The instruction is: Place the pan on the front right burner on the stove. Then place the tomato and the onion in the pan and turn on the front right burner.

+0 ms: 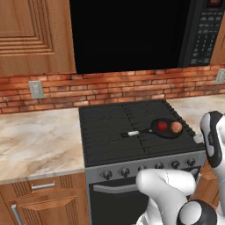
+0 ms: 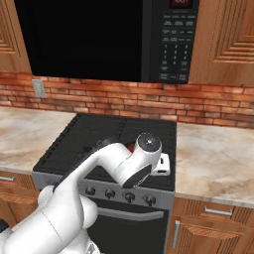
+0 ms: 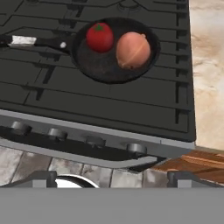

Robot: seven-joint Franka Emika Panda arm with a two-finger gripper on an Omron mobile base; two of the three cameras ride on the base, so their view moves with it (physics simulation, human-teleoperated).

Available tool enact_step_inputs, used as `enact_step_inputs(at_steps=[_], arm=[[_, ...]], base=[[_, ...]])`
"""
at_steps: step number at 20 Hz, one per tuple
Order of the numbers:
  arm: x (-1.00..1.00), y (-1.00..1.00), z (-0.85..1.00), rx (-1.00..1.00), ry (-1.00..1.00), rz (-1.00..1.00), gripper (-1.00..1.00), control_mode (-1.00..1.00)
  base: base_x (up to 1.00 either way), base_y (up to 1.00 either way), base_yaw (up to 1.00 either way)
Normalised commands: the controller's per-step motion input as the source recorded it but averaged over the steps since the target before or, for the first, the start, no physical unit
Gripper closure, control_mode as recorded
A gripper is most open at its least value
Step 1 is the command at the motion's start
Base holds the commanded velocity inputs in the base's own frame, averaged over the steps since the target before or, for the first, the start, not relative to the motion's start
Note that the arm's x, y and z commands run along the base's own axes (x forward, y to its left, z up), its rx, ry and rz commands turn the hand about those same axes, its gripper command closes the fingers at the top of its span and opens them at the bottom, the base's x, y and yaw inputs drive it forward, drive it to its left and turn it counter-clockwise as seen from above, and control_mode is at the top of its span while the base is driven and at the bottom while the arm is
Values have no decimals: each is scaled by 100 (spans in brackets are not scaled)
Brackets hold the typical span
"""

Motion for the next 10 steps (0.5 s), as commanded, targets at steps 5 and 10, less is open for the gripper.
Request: enact_step_inputs(at_steps=[5, 10], arm=[[-46, -14, -5, 0, -12, 1, -100, -100], [-21, -21, -7, 0, -14, 3, -100, -100]], base=[[0, 0, 0], [0, 0, 0]])
